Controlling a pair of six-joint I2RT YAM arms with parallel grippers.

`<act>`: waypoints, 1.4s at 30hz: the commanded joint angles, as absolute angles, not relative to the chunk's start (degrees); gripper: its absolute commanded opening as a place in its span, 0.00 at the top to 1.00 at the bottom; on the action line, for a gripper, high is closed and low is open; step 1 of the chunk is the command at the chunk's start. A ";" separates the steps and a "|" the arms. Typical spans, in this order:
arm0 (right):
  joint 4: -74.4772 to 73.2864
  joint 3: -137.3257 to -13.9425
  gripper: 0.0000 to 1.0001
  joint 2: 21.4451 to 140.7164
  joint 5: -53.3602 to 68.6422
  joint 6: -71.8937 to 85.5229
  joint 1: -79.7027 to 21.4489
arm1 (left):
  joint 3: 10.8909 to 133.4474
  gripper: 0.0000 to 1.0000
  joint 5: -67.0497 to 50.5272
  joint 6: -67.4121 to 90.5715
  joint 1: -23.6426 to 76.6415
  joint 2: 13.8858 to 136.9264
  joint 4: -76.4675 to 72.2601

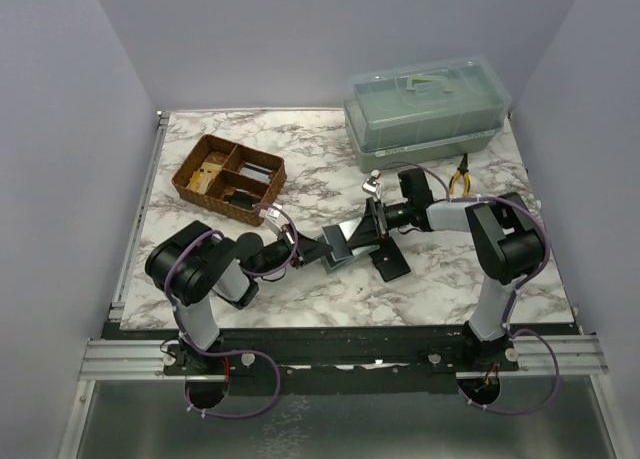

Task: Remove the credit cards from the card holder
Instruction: Remove the credit card from the card holder.

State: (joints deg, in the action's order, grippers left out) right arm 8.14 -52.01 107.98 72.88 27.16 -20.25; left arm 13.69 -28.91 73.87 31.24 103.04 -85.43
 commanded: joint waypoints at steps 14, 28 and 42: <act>4.79 -52.46 0.50 104.11 67.30 25.37 -20.01 | 14.06 1.00 -29.06 64.06 31.90 95.47 -94.88; 21.53 -48.56 0.54 106.82 77.91 39.54 -19.94 | 15.29 1.00 -27.96 66.51 31.99 94.88 -94.99; 18.49 -49.42 0.46 108.10 76.12 38.23 -19.93 | 16.66 1.00 -26.28 68.07 34.05 93.34 -94.99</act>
